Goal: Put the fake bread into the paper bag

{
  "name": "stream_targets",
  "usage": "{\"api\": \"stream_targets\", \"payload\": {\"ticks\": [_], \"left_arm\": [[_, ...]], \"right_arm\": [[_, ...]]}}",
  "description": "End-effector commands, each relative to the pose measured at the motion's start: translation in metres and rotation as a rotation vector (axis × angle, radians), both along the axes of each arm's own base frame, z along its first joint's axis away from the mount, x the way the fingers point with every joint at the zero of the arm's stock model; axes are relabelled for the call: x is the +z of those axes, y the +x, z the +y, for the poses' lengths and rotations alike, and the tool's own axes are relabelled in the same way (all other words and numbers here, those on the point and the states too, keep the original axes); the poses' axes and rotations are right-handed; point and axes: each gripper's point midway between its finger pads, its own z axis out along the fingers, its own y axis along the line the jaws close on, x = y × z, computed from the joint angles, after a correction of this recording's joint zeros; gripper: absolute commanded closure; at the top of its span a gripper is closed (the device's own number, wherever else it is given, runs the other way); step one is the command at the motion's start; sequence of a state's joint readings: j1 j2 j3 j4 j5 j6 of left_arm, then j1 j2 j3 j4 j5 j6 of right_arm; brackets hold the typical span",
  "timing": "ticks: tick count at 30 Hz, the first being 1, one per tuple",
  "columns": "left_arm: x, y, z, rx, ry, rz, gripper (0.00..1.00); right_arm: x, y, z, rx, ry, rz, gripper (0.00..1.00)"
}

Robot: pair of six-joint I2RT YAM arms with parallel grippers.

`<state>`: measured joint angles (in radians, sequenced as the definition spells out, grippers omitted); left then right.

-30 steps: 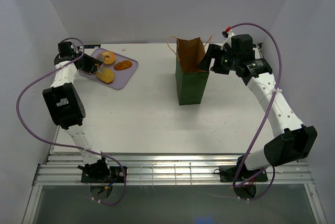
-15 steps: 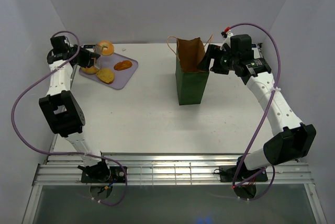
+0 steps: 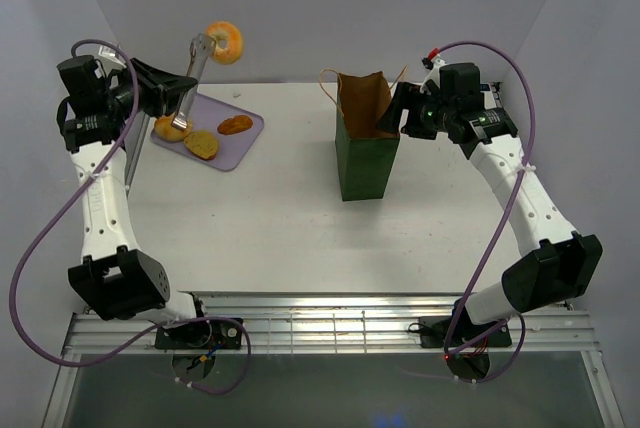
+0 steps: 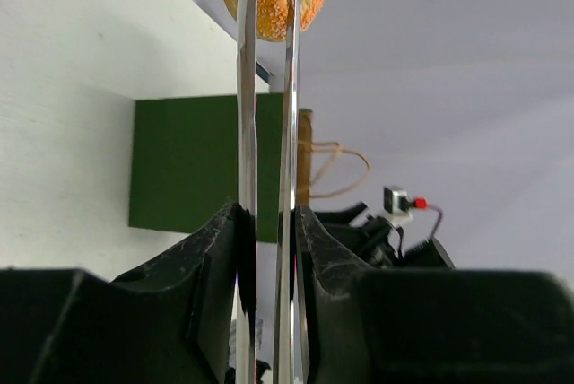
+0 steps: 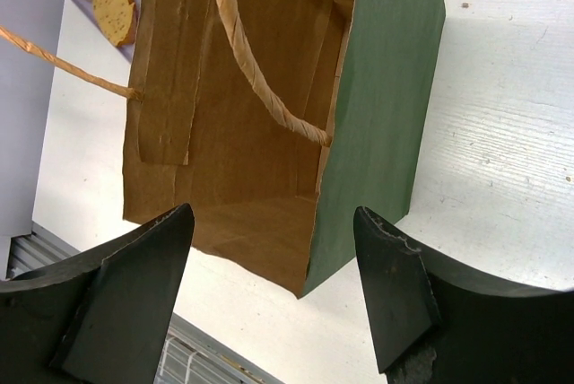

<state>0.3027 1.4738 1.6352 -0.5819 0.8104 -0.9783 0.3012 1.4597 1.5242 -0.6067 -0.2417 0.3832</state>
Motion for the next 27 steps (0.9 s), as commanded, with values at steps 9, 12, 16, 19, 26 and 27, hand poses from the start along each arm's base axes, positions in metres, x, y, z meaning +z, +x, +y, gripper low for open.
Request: {"api": "stream_targets", "payload": {"ticks": [9, 12, 16, 19, 26, 27], "left_arm": [[0.076, -0.098, -0.113, -0.312, -0.119, -0.106, 1.00], [0.089, -0.114, -0.140, -0.382, -0.133, -0.119, 1.00], [0.087, -0.121, -0.158, -0.413, -0.137, -0.104, 1.00], [0.075, -0.124, -0.169, -0.424, -0.137, -0.081, 1.00], [0.061, -0.115, -0.193, -0.458, -0.138, -0.067, 1.00], [0.058, -0.113, -0.196, -0.457, -0.137, -0.066, 1.00]], "right_arm": [[0.016, 0.007, 0.001, 0.008, -0.005, -0.044, 0.23], [0.018, 0.008, -0.001, 0.002, -0.010, -0.050, 0.23], [0.018, 0.010, -0.002, -0.007, -0.021, -0.056, 0.23], [0.020, 0.014, -0.004, -0.013, -0.032, -0.065, 0.23], [0.025, 0.020, -0.002, -0.010, -0.038, -0.074, 0.23], [0.026, 0.021, -0.002, -0.010, -0.037, -0.076, 0.23]]}}
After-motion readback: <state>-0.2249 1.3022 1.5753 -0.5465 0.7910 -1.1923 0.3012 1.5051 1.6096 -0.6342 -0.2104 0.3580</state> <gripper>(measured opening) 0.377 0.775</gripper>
